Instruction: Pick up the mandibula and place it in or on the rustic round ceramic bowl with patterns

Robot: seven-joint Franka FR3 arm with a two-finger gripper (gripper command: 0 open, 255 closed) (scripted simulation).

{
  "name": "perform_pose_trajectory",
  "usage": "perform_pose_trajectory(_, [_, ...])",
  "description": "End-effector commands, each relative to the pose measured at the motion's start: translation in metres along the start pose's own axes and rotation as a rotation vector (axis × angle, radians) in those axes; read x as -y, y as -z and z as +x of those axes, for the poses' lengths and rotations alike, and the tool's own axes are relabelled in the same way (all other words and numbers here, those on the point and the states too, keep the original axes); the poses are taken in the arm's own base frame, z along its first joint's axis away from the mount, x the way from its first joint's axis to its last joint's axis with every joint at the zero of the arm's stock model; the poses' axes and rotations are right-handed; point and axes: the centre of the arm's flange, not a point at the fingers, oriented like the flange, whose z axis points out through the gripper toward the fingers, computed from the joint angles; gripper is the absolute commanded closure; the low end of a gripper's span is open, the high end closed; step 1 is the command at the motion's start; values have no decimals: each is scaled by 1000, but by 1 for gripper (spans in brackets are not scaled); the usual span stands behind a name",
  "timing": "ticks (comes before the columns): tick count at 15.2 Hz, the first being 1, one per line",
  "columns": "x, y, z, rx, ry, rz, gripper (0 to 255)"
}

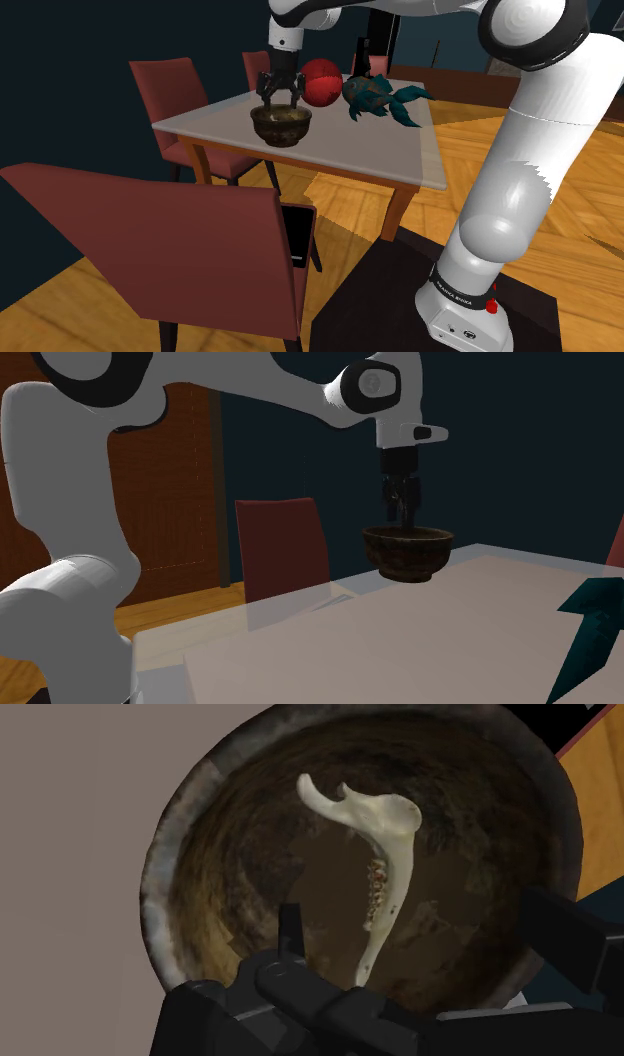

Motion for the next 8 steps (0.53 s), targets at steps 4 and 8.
perform_pose_trajectory(4, [0,50,0,0,0,0,0])
perform_pose_trajectory(8, [0,50,0,0,0,0,0])
